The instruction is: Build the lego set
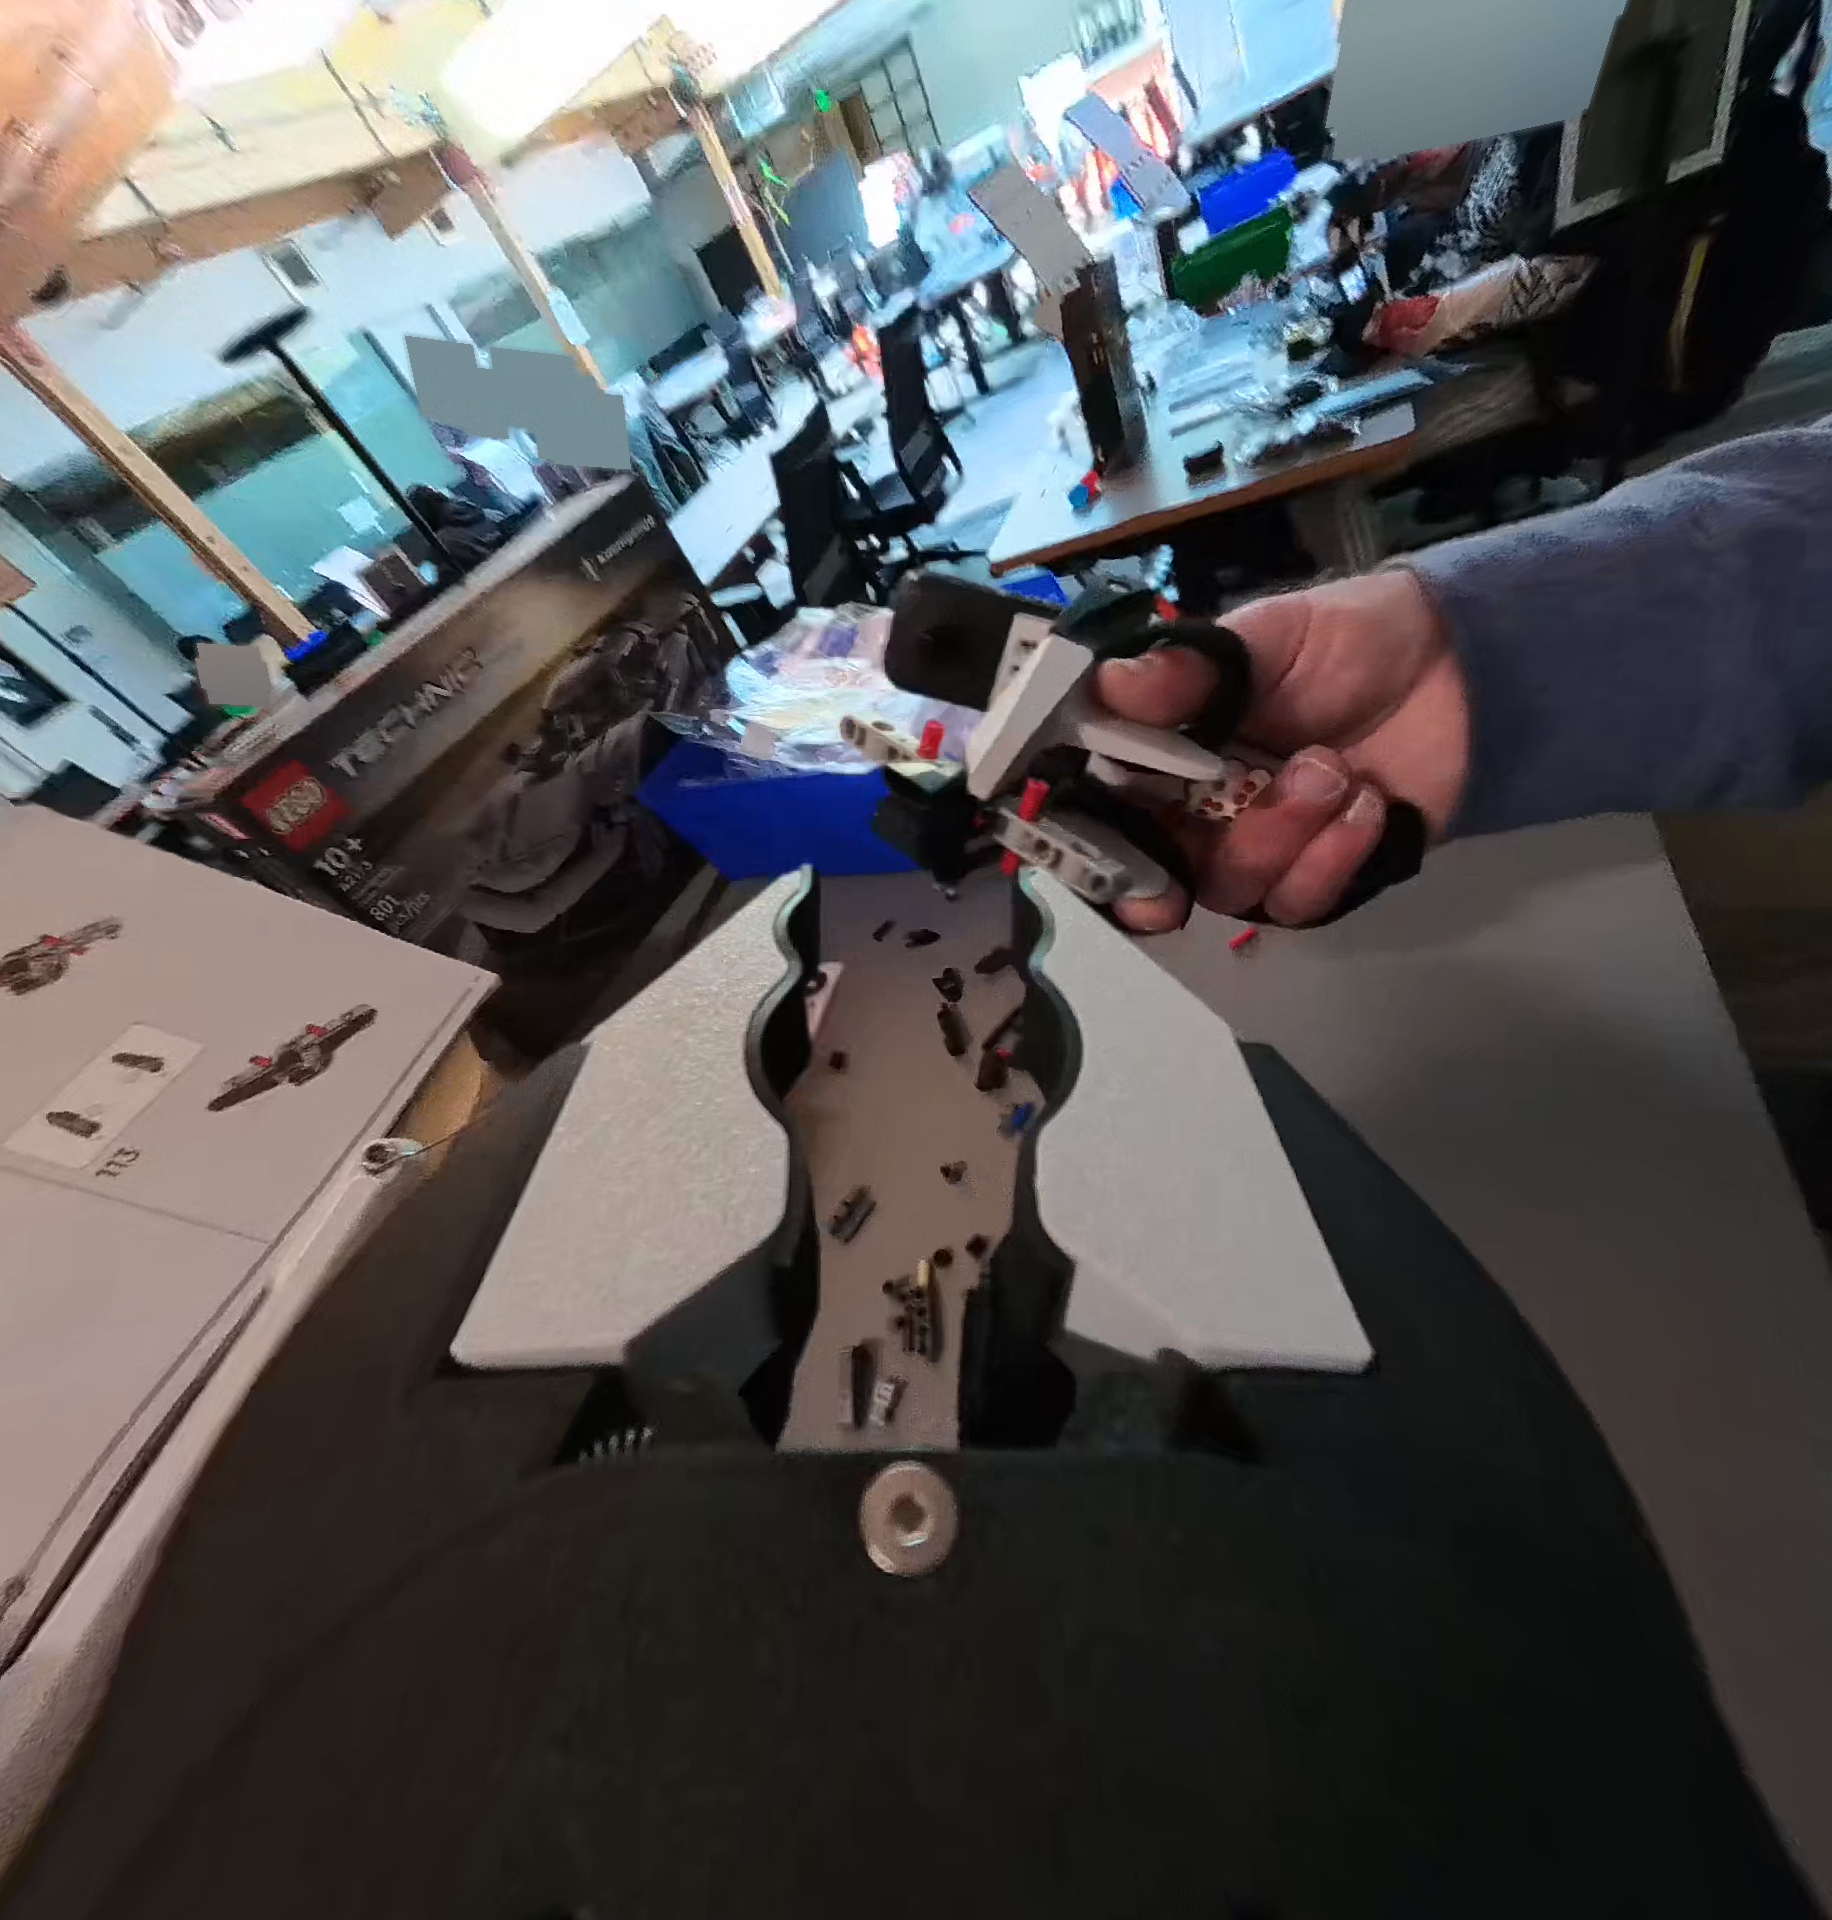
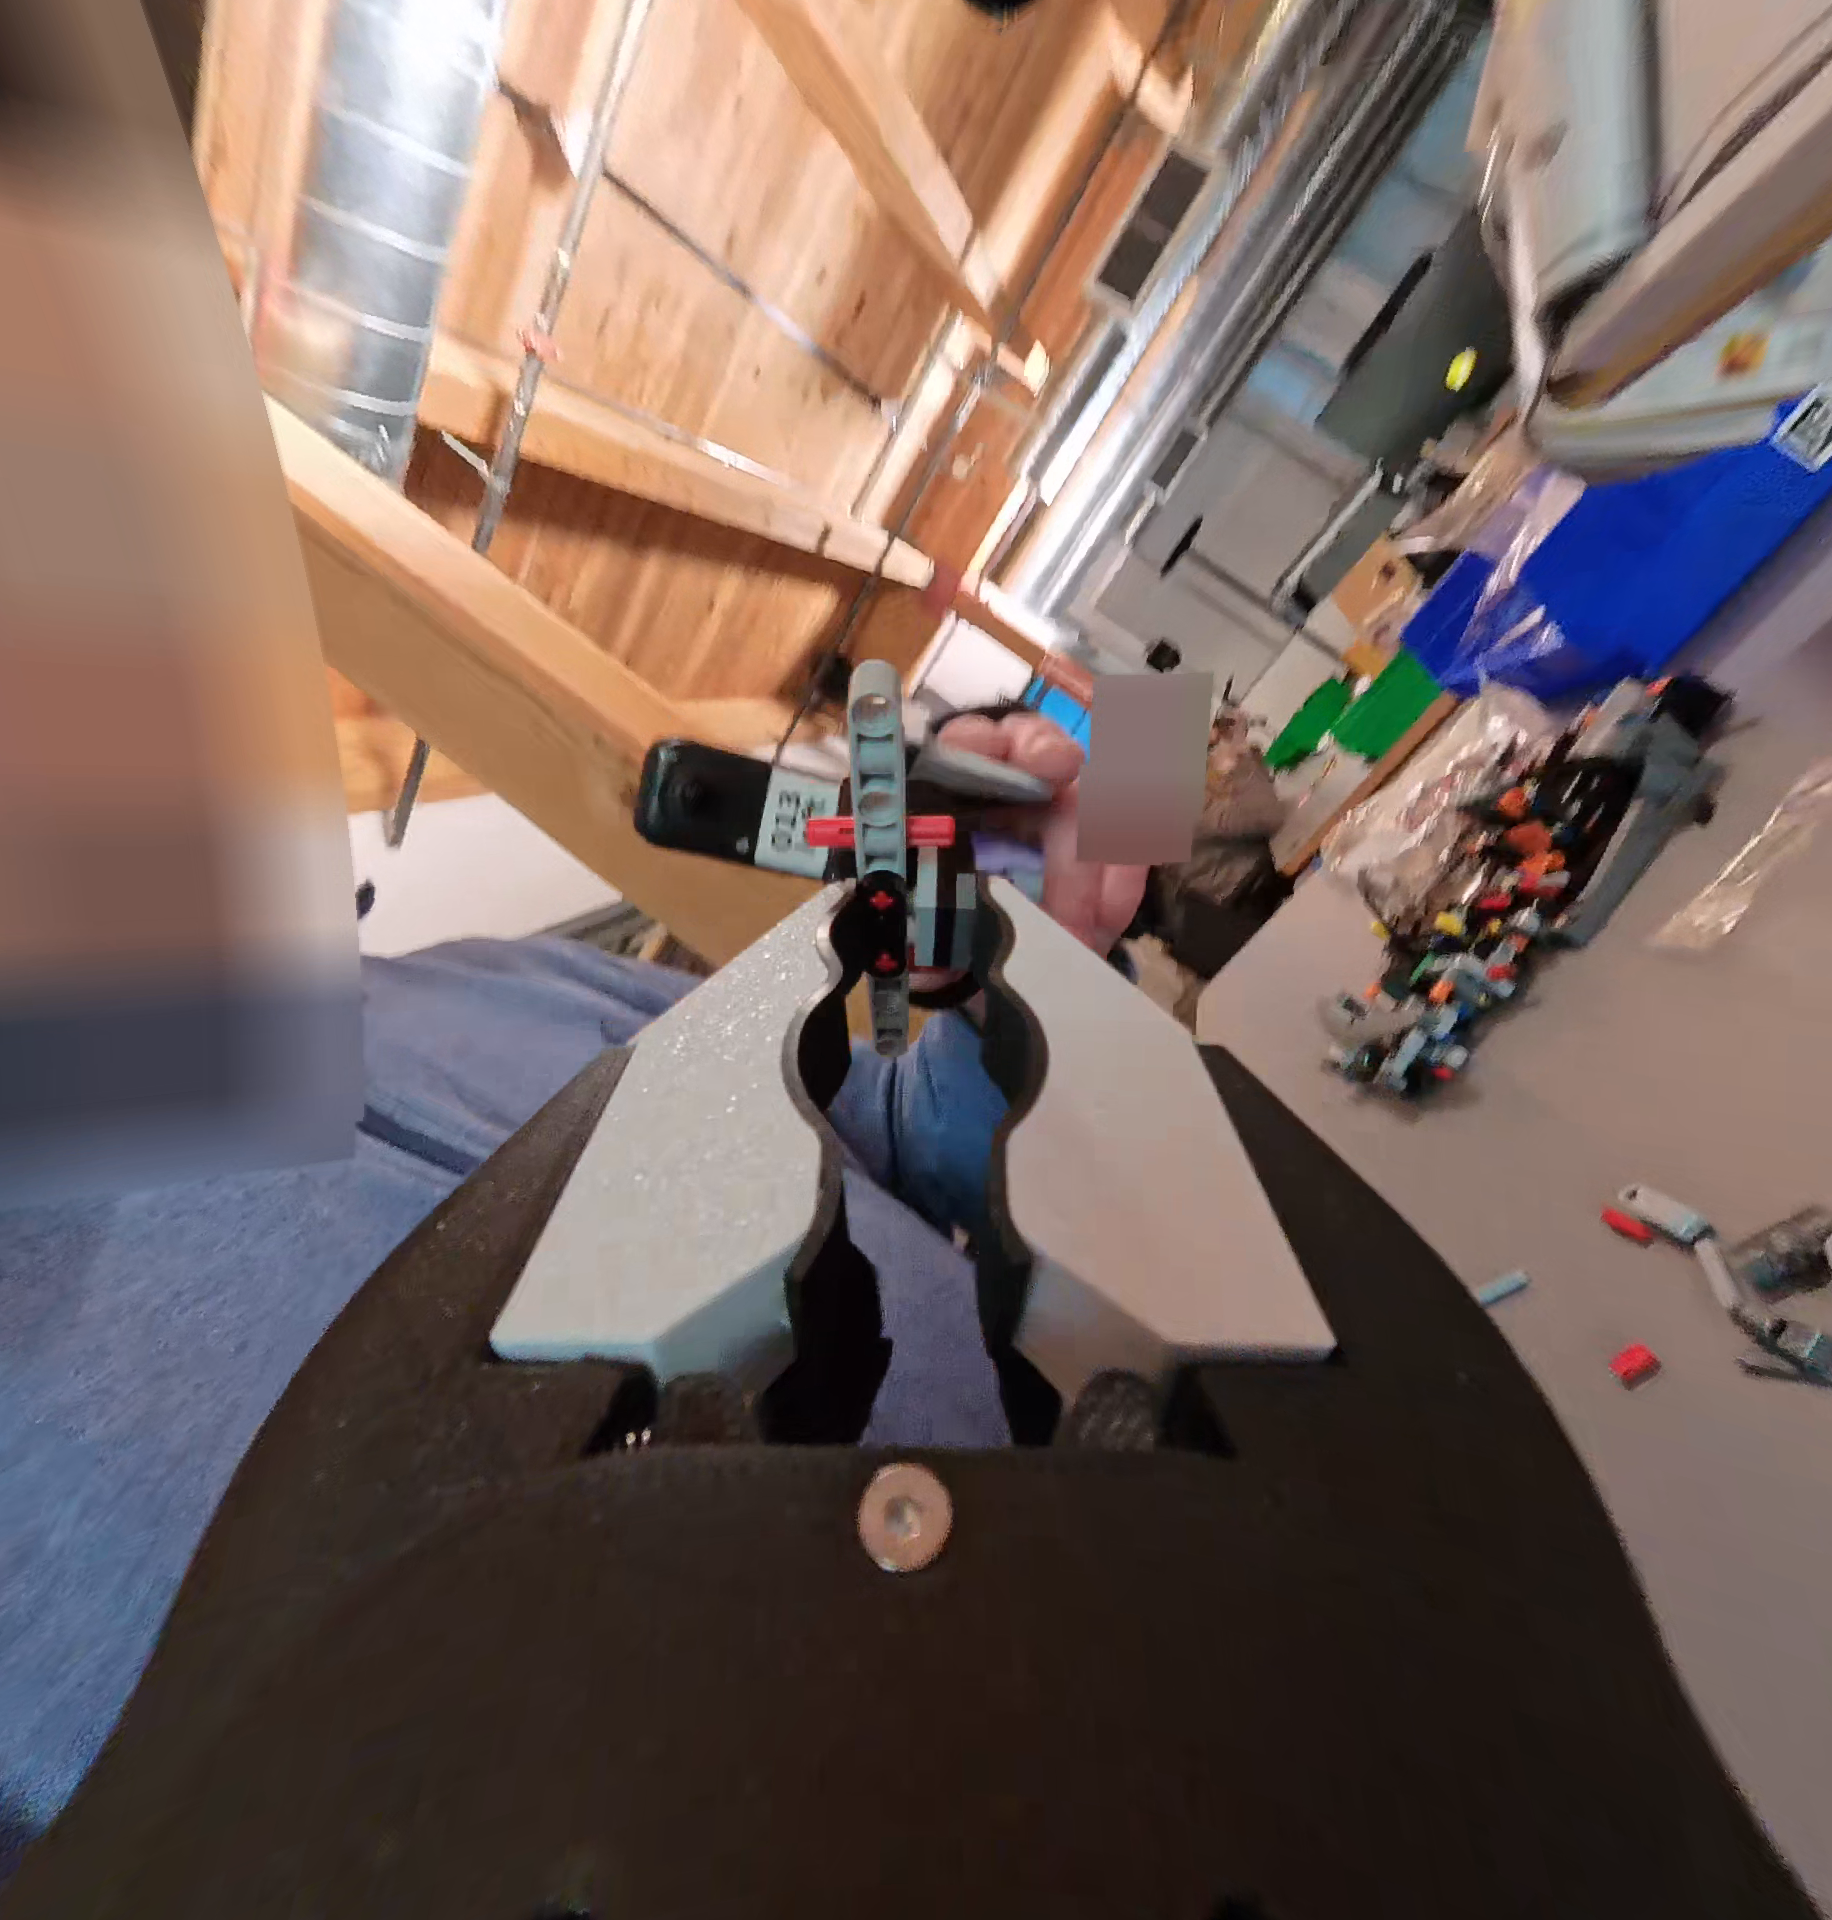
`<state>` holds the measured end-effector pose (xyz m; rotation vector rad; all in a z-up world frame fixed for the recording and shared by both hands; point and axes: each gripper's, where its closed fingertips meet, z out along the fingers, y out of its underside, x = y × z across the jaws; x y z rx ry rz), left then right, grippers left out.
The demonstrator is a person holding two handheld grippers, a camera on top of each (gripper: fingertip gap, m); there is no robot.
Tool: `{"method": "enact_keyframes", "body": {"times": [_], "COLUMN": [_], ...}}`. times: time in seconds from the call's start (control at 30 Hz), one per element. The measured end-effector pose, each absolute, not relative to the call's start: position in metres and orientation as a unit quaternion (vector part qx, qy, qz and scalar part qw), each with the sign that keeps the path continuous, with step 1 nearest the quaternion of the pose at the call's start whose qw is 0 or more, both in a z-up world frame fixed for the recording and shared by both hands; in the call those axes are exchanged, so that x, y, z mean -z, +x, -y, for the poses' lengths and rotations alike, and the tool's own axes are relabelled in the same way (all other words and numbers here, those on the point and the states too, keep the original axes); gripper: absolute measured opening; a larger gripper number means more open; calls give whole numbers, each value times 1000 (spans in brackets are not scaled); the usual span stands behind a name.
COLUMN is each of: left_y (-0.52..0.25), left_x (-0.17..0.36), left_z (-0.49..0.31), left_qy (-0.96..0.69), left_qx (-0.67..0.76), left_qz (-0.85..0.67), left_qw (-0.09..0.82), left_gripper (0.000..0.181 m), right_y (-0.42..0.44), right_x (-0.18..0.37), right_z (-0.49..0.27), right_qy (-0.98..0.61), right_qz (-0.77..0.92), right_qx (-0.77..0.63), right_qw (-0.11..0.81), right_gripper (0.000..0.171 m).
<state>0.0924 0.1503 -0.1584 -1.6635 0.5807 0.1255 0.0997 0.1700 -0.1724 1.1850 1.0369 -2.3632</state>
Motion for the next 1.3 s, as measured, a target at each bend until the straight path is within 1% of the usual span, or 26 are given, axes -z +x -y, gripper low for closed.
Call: {"method": "enact_keyframes", "body": {"times": [0.03, 0.1, 0.13, 0.23, 0.4, 0.47, 0.63, 0.7, 0.77, 0.83, 0.87, 0.97, 1.1, 1.17, 1.2, 1.3], "left_y": [93, 100, 108, 127, 138, 137, 133, 131, 126, 119, 114, 102, 95, 95, 94, 96], "left_x": [164, 176, 181, 189, 200, 206, 223, 230, 234, 239, 243, 255, 265, 266, 265, 263], "left_z": [-153, -156, -153, -143, -130, -129, -128, -130, -131, -133, -134, -137, -144, -149, -152, -159], "left_qy": [-736, -747, -747, -738, -735, -744, -762, -767, -772, -782, -789, -809, -821, -824, -823, -824], "left_qx": [-49, -26, -5, 37, 48, 45, 52, 46, 42, 41, 37, 27, 19, 14, 13, 17], "left_qz": [-258, -280, -298, -329, -332, -307, -238, -218, -192, -161, -142, -96, -48, -38, -30, -19], "left_qw": [624, 602, 595, 588, 589, 591, 599, 601, 604, 601, 597, 579, 568, 566, 567, 566], "left_gripper": [39, 34, 36, 23, 20, 15, 15, 15, 15, 15, 15, 15, 15, 15, 15, 15], "right_y": [103, 109, 111, 123, 134, 134, 126, 123, 119, 120, 121, 130, 137, 132, 129, 122], "right_x": [174, 178, 181, 188, 199, 204, 223, 228, 236, 245, 252, 258, 271, 276, 277, 265], "right_z": [-162, -149, -143, -129, -116, -117, -125, -134, -146, -157, -164, -171, -158, -155, -152, -147], "right_qy": [406, 398, 398, 389, 391, 403, 450, 464, 493, 517, 536, 549, 546, 543, 543, 538], "right_qz": [-379, -407, -420, -439, -414, -396, -371, -356, -351, -369, -390, -455, -587, -626, -634, -612], "right_qx": [815, 800, 790, 775, 777, 780, 777, 780, 774, 758, 741, 701, 589, 528, 510, 527], "right_qw": [165, 188, 201, 236, 269, 271, 236, 223, 189, 148, 110, 28, -106, -187, -206, -239], "right_gripper": [16, 16, 16, 16, 17, 18, 22, 27, 37, 41, 43, 47, 48, 42, 39, 31]}}
